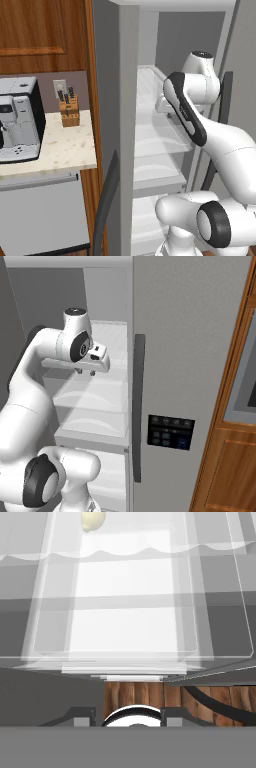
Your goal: Fully open the fridge drawer.
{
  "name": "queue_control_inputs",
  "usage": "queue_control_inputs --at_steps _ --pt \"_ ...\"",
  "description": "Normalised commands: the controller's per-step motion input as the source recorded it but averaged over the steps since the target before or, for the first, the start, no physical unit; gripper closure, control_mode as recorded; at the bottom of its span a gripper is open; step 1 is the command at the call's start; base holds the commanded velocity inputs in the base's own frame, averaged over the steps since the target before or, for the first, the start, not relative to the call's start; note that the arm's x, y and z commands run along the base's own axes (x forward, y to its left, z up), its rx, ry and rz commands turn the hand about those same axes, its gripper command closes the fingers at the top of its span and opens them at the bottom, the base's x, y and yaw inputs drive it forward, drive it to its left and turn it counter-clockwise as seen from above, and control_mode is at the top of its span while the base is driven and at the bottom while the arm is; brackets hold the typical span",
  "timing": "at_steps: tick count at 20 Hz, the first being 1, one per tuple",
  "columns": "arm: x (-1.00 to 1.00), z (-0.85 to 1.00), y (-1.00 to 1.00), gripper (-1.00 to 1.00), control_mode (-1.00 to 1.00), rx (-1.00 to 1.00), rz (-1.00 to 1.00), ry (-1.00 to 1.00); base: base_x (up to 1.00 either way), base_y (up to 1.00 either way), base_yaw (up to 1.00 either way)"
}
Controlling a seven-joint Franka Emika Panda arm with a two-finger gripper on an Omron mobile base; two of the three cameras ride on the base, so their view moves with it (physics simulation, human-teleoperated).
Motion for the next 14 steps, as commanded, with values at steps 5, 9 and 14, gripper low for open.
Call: queue_control_inputs --at_steps 5,9,14 --pt "-0.11 0.0 0.0 -1.0 -1.0 0.0 0.0 0.0 0.0 0.0 0.0" --pt "-0.08 0.0 0.0 -1.0 -1.0 0.0 0.0 0.0 0.0 0.0 0.0" --pt "0.0 0.0 0.0 -1.0 -1.0 0.0 0.0 -0.01 0.0 0.0 0.0"
